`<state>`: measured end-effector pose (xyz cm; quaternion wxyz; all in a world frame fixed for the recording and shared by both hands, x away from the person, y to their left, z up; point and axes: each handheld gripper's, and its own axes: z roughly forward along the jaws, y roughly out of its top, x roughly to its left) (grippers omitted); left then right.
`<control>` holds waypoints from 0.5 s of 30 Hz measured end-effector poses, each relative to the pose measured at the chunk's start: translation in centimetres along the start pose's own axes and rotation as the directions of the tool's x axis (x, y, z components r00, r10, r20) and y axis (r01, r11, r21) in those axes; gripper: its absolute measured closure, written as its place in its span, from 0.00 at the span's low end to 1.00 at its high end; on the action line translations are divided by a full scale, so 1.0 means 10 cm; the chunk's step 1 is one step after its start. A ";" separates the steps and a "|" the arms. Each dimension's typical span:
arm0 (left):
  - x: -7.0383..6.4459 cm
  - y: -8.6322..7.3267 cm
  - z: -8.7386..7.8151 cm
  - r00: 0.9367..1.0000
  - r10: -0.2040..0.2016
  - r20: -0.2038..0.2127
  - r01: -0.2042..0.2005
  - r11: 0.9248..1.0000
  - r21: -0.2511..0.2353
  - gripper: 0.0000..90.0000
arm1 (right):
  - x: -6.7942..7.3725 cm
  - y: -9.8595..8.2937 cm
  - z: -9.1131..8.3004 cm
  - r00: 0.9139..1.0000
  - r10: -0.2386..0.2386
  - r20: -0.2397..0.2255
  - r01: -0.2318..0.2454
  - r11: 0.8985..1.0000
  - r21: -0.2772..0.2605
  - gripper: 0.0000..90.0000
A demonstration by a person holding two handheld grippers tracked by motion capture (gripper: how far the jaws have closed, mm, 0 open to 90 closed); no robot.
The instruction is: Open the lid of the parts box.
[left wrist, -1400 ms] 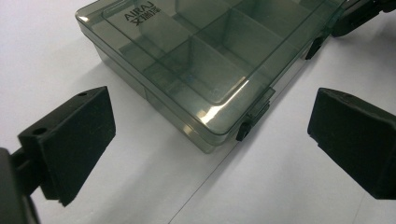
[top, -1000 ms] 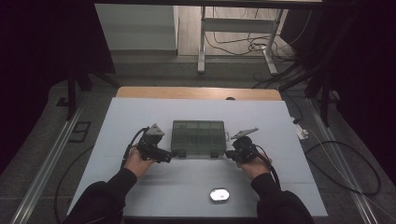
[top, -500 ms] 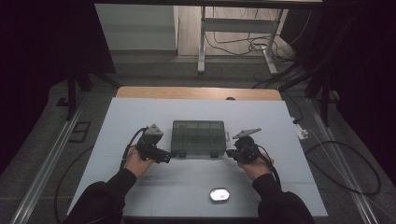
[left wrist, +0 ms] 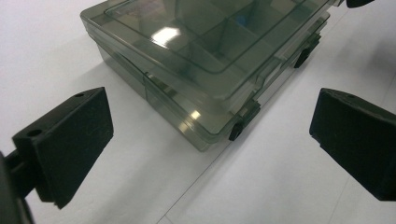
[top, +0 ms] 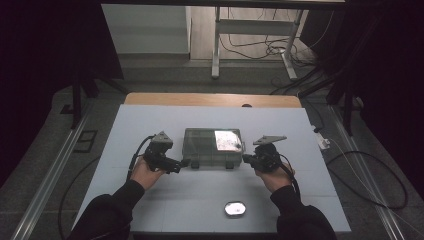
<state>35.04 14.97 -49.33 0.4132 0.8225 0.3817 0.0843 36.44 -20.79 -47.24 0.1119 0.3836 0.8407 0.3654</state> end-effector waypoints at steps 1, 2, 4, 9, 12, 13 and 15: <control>0.00 0.00 0.00 1.000 0.005 0.002 -0.005 1.000 0.004 0.00 | 0.00 0.01 0.00 1.000 0.005 -0.005 -0.005 1.000 -0.007 0.99; -0.01 0.00 0.00 1.000 0.008 0.005 -0.008 1.000 0.005 0.00 | -0.01 0.02 -0.01 1.000 0.011 -0.008 -0.011 1.000 -0.013 0.99; -0.01 0.00 0.01 1.000 0.017 0.010 -0.018 1.000 0.012 0.00 | -0.01 0.05 -0.01 1.000 0.010 -0.013 -0.011 1.000 -0.025 0.99; -0.04 0.02 0.03 0.999 0.041 0.014 -0.041 0.999 0.019 0.00 | -0.03 0.11 -0.02 1.000 0.016 -0.022 -0.017 0.999 -0.043 0.99; -0.06 0.03 0.05 0.999 0.044 0.024 -0.044 0.999 0.019 0.00 | -0.04 0.15 -0.03 0.999 0.020 -0.025 -0.021 0.998 -0.051 0.99; -0.06 0.04 0.06 0.999 0.046 0.024 -0.046 0.999 0.022 0.00 | -0.04 0.16 -0.03 0.999 0.022 -0.028 -0.023 0.998 -0.056 0.99; -0.07 0.04 0.06 0.998 0.050 0.031 -0.050 0.998 0.022 0.00 | -0.05 0.18 -0.03 0.999 0.026 -0.031 -0.028 0.998 -0.063 0.99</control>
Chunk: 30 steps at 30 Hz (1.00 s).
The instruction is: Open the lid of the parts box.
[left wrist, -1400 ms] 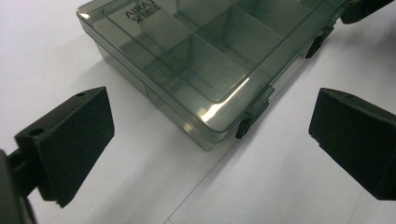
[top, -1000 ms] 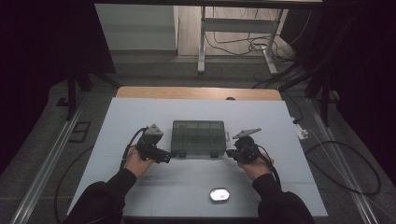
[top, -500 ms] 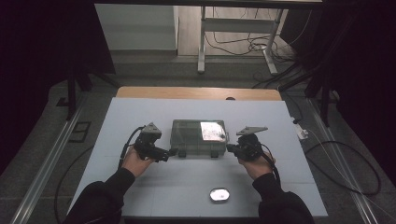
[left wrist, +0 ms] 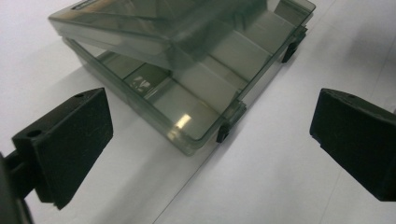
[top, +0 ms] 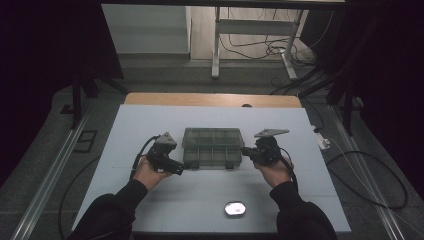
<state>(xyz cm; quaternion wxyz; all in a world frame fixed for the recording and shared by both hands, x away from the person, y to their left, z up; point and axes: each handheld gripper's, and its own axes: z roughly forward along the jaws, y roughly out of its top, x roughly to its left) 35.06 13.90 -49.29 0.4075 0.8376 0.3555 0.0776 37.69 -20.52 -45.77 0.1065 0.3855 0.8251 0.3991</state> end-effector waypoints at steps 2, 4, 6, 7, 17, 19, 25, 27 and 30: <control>-0.01 0.01 0.01 1.000 0.005 0.005 -0.005 1.000 0.000 0.00 | -0.01 0.03 0.00 1.000 -0.001 -0.001 0.001 1.000 -0.007 0.99; -0.02 0.02 0.01 1.000 0.013 0.001 -0.013 1.000 0.005 0.00 | -0.01 0.06 0.00 1.000 0.000 -0.003 0.000 1.000 -0.013 0.99; -0.04 0.02 0.02 1.000 0.018 -0.003 -0.018 1.000 0.005 0.02 | -0.02 0.09 0.01 1.000 0.001 -0.003 -0.001 1.000 -0.019 0.99; -0.04 0.02 0.03 1.000 0.026 -0.004 -0.026 1.000 0.003 0.04 | -0.02 0.11 0.01 1.000 0.000 -0.002 -0.001 1.000 -0.022 0.99; -0.10 0.07 0.10 0.998 0.063 0.007 -0.063 0.998 0.003 0.44 | -0.04 0.23 0.02 1.000 0.004 -0.006 -0.004 0.999 -0.044 0.99; -0.11 0.09 0.13 0.999 0.054 0.004 -0.054 0.999 0.001 0.52 | -0.04 0.26 0.02 1.000 0.002 -0.006 -0.002 0.999 -0.044 0.99; -0.15 0.14 0.23 0.998 0.060 0.006 -0.060 0.998 -0.004 0.75 | -0.05 0.31 0.05 1.000 -0.003 -0.007 0.002 0.999 -0.048 0.99; -0.17 0.15 0.27 0.998 0.066 0.007 -0.066 0.998 -0.004 0.86 | -0.06 0.32 0.07 1.000 0.000 -0.005 0.000 0.999 -0.046 0.99; -0.19 0.15 0.34 0.997 0.071 0.004 -0.071 0.997 0.011 0.98 | -0.07 0.34 0.07 1.000 0.003 -0.005 -0.003 0.999 -0.050 0.99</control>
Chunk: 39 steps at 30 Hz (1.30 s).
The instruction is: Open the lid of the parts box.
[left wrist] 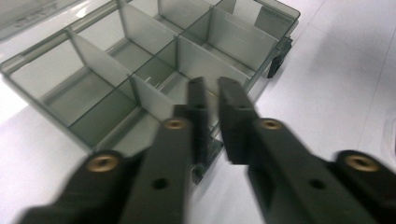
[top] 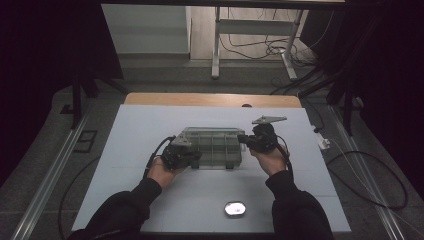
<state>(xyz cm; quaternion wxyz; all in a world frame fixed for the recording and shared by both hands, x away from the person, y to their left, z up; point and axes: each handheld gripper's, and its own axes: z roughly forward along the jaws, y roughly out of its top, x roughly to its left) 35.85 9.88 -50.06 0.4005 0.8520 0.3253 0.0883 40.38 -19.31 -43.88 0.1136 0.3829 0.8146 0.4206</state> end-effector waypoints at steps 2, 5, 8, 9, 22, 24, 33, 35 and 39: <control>0.00 -0.01 0.03 1.000 0.009 -0.012 -0.009 1.000 0.017 0.99 | -0.01 0.01 0.01 1.000 -0.001 0.001 0.001 1.000 -0.001 0.99; 0.00 -0.02 0.05 1.000 -0.006 -0.008 0.006 1.000 0.004 0.99 | -0.02 0.03 0.03 1.000 0.000 0.002 0.000 1.000 -0.001 0.99; -0.03 -0.03 0.06 1.000 0.004 -0.022 -0.004 1.000 0.003 0.99 | -0.04 0.05 0.06 1.000 0.002 0.004 -0.002 1.000 -0.005 0.99; -0.03 -0.03 0.07 1.000 0.005 -0.026 -0.005 1.000 0.001 0.99 | -0.05 0.07 0.07 1.000 0.003 0.005 -0.003 1.000 -0.007 0.99; -0.04 -0.04 0.07 0.999 0.017 -0.036 -0.017 1.000 -0.001 0.99 | -0.16 0.20 0.20 1.000 0.011 0.019 -0.010 0.999 -0.037 0.99; -0.04 -0.04 0.07 0.999 0.017 -0.035 -0.017 1.000 -0.001 0.99 | -0.18 0.21 0.23 1.000 0.014 0.021 -0.013 0.999 -0.043 0.99; -0.04 -0.04 0.07 0.999 0.017 -0.030 -0.017 1.000 -0.003 0.99 | -0.23 0.28 0.31 0.999 0.017 0.035 -0.015 0.999 -0.046 0.99; -0.04 -0.04 0.07 0.999 0.017 -0.029 -0.017 1.000 -0.003 0.99 | -0.25 0.30 0.32 0.999 0.018 0.039 -0.016 0.999 -0.050 0.99; -0.03 -0.04 0.07 0.999 0.018 -0.027 -0.018 1.000 -0.002 0.99 | -0.29 0.32 0.36 0.999 0.026 0.047 -0.024 0.998 -0.055 0.99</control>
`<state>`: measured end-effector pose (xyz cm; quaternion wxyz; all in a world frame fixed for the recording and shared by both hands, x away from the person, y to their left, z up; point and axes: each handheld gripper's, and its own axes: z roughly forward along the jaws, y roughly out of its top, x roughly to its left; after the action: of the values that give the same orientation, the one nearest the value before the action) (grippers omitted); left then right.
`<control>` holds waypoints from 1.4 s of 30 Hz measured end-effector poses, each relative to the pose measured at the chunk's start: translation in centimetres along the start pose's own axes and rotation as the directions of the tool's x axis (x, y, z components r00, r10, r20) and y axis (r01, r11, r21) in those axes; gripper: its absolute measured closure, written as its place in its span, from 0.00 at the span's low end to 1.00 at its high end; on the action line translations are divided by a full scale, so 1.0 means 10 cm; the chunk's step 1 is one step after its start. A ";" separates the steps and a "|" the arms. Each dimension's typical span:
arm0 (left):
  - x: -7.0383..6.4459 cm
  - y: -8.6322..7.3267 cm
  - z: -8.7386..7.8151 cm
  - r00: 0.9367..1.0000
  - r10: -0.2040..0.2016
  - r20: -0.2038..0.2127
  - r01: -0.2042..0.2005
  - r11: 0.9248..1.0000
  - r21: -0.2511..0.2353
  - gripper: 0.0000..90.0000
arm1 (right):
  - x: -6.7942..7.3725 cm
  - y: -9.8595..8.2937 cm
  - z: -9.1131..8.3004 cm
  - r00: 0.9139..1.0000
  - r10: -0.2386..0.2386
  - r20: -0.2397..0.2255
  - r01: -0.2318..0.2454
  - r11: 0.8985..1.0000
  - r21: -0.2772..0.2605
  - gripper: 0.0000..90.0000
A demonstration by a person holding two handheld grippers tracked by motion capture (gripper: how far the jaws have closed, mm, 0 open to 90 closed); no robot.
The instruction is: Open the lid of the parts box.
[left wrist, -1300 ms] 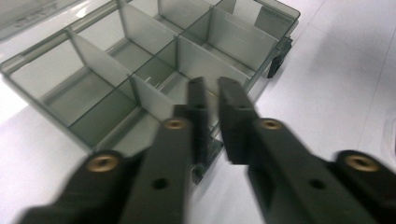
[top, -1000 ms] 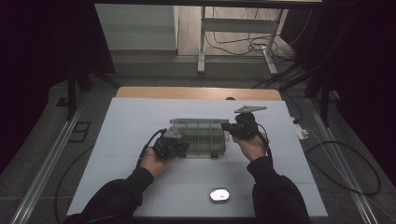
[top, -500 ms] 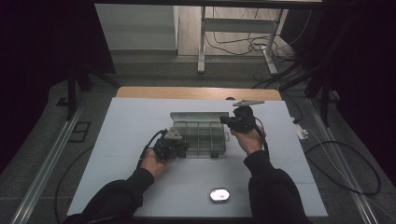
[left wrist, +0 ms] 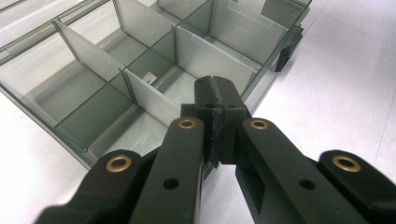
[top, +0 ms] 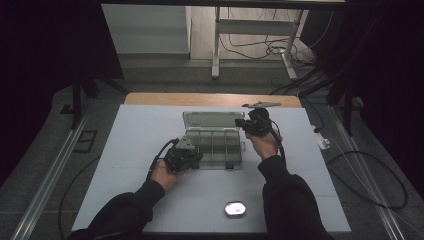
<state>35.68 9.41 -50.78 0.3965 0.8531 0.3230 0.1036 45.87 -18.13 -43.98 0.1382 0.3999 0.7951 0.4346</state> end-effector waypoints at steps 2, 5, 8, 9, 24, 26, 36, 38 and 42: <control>0.00 0.00 0.00 1.000 0.001 0.000 -0.001 1.000 0.001 0.99 | -0.02 0.01 0.01 1.000 0.005 0.001 -0.005 1.000 -0.002 0.99; 0.00 0.00 0.00 1.000 0.002 0.001 -0.002 1.000 0.001 0.99 | -0.04 0.03 0.03 1.000 0.014 0.000 -0.014 1.000 -0.007 0.99; 0.00 0.00 0.00 1.000 0.003 0.002 -0.003 1.000 0.002 0.99 | -0.05 0.05 0.05 1.000 0.019 0.003 -0.019 1.000 -0.010 0.99; 0.00 0.00 0.00 1.000 0.003 0.002 -0.003 1.000 0.002 0.99 | -0.05 0.06 0.06 1.000 0.022 0.005 -0.022 1.000 -0.010 0.99; 0.01 0.01 0.00 1.000 0.001 0.009 -0.001 1.000 0.003 0.99 | -0.15 0.14 0.22 0.999 0.040 0.036 -0.040 0.999 -0.015 0.99; 0.01 0.01 0.00 1.000 0.002 0.009 -0.002 1.000 0.004 0.99 | -0.16 0.15 0.24 0.998 0.045 0.042 -0.044 0.999 -0.017 0.99; 0.02 0.01 0.00 1.000 -0.006 0.012 0.006 1.000 0.004 0.99 | -0.23 0.15 0.41 0.995 0.063 0.071 -0.065 0.998 0.025 0.99; 0.02 0.01 0.00 1.000 -0.007 0.012 0.007 1.000 0.004 0.99 | -0.24 0.13 0.43 0.995 0.066 0.070 -0.068 0.997 0.033 0.99; 0.03 0.01 -0.01 1.000 -0.015 0.017 0.015 1.000 0.000 0.99 | -0.20 0.12 0.41 0.997 0.052 0.057 -0.054 0.998 0.044 0.99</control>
<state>35.91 9.60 -50.69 0.4000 0.8515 0.3259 0.0934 50.14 -16.93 -45.65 0.1396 0.4358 0.7896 0.4088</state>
